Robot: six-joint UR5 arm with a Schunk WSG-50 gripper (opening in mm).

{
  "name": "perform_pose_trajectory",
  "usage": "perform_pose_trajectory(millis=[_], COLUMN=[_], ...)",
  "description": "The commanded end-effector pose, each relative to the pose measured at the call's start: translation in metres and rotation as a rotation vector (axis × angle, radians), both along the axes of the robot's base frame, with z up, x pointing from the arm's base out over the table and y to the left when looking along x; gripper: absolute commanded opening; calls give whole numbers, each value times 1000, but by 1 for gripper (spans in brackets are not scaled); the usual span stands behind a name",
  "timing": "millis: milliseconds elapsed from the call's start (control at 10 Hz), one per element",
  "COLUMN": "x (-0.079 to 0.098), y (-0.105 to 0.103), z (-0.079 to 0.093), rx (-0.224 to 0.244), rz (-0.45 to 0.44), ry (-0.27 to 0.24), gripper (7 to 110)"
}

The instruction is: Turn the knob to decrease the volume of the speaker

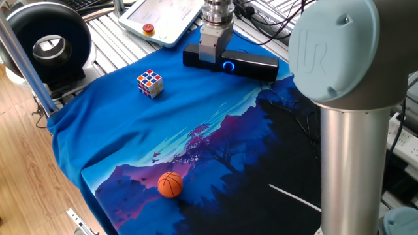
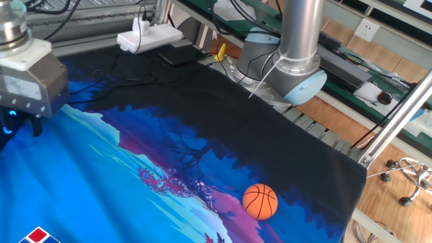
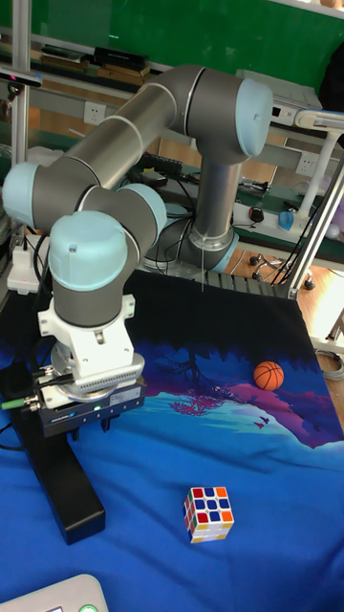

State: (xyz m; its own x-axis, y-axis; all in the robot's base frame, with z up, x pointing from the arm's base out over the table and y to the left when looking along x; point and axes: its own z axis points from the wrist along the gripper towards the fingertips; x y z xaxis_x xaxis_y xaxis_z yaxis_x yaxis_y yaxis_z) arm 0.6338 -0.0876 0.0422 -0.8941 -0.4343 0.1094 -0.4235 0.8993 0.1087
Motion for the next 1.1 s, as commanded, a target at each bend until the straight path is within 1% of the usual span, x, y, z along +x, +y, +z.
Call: perform_pose_trajectory(millis=[0, 100, 300, 500, 600, 700, 800, 1000], x=[-24, -28, -28, -28, -25, -20, -19, -15], y=[-5, -9, -15, -19, -20, -17, -16, -21], z=[2, 1, -1, 0, -1, -1, -1, -6], rx=[-38, -55, -78, -99, -103, -90, -89, -89], rz=[-41, -48, -64, -101, -110, -113, -115, -106], ry=[45, 49, 50, 50, 36, 14, 1, -12], gripper=[44, 44, 44, 44, 44, 44, 44, 44])
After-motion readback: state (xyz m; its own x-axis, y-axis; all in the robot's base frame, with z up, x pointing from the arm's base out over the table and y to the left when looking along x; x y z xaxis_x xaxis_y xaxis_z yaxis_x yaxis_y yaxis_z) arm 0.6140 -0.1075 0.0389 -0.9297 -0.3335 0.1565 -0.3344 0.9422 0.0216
